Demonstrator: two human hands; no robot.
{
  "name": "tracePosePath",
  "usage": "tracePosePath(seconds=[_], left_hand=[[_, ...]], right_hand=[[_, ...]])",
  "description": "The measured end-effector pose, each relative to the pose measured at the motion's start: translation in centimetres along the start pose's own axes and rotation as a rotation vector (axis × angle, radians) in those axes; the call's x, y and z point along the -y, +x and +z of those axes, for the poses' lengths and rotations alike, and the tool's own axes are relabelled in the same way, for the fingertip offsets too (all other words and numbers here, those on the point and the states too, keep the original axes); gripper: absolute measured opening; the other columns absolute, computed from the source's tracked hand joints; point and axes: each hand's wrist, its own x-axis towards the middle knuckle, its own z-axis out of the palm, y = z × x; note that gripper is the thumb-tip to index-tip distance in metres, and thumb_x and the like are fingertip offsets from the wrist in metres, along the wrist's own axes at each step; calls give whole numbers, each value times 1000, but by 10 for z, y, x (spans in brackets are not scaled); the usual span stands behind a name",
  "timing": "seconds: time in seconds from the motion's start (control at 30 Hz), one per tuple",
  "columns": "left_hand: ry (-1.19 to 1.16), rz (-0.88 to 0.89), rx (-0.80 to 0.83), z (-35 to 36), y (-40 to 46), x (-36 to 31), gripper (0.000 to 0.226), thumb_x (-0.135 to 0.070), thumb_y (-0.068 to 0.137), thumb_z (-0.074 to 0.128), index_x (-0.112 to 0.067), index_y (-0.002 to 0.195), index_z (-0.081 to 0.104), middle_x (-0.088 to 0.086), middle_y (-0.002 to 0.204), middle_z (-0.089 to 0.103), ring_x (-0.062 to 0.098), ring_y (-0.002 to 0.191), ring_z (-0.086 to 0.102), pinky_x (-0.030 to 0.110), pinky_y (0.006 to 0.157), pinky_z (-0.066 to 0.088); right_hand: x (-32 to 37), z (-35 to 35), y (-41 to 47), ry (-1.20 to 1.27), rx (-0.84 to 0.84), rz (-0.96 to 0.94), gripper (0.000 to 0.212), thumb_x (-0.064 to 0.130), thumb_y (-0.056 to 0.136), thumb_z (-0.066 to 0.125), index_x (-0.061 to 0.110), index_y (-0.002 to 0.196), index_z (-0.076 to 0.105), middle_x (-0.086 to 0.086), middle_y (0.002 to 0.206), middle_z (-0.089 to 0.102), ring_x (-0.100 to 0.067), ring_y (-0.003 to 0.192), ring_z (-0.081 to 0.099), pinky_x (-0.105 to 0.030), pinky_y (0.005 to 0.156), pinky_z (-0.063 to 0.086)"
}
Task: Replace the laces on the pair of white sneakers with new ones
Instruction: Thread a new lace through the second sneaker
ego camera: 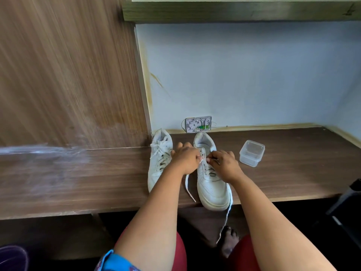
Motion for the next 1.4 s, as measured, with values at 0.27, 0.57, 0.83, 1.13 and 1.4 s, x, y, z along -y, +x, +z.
tracePosePath(seconds=[0.27, 0.57, 0.83, 1.13, 1.4], left_hand=[[358, -486, 65, -45, -22, 40, 45, -30, 92, 48, -30, 137, 46, -1, 147, 35, 25, 133, 20, 43, 98, 23], [82, -3, -33, 2, 0, -10, 28, -40, 99, 42, -22, 106, 63, 6, 128, 45, 28, 120, 31, 48, 96, 28], [281, -444, 70, -52, -20, 57, 41, -32, 94, 48, -27, 134, 49, -2, 146, 38, 25, 135, 20, 44, 100, 26], [69, 30, -99, 6, 8, -5, 37, -50, 97, 41, -23, 112, 61, 3, 126, 48, 26, 122, 33, 46, 96, 29], [-73, 25, -5, -6, 5, 13, 11, -40, 93, 54, -31, 90, 61, -2, 120, 49, 26, 123, 34, 43, 94, 28]], right_hand=[[0, 1, -1, -34, -25, -12, 17, 43, 95, 51, 30, 94, 62, 11, 100, 59, -16, 103, 34, -38, 80, 33], [0, -1, -2, -46, -43, -6, 17, 45, 94, 53, 32, 97, 63, 12, 100, 59, -17, 103, 37, -38, 80, 34], [-1, -1, -4, -89, -62, -34, 19, 47, 94, 52, 31, 95, 62, 15, 96, 57, -14, 102, 32, -35, 80, 27], [-1, 0, -2, -31, -59, -30, 11, 41, 92, 56, 31, 91, 59, 13, 96, 53, -20, 103, 40, -42, 86, 40], [2, -3, -5, -59, -33, -27, 14, 44, 93, 54, 32, 97, 60, 13, 96, 51, -20, 106, 38, -40, 84, 38]])
